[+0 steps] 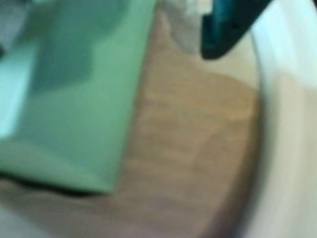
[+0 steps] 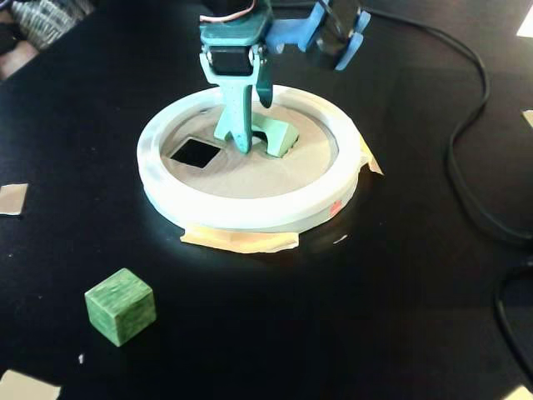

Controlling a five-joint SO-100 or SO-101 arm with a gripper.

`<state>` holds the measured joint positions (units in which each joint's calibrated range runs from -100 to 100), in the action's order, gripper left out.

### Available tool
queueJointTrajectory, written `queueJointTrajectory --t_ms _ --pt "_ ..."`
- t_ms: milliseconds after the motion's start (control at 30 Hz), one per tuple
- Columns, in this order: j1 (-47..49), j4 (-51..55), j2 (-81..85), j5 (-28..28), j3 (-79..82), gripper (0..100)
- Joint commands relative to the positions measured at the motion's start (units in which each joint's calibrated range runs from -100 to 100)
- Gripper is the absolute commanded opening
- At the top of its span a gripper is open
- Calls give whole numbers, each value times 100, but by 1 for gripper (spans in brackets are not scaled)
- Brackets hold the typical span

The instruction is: Pick up the U shape block and drop it in corresponding U shaped hole

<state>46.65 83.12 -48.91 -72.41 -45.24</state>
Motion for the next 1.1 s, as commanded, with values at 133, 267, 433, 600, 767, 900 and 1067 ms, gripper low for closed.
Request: queueJointTrajectory --t_ms 133,267,433,600,767,900,1067 --pt "-321 564 757 259 -403 81" --pt "-221 564 999 254 -412 81" --pt "-71 574 1268 215 -412 81" --pt "191 453 1572 200 -567 81" --pt "428 514 1554 166 -1250 81" --pt "690 473 1519 -78 -1441 81" --pt "928 433 1474 -278 -1450 81"
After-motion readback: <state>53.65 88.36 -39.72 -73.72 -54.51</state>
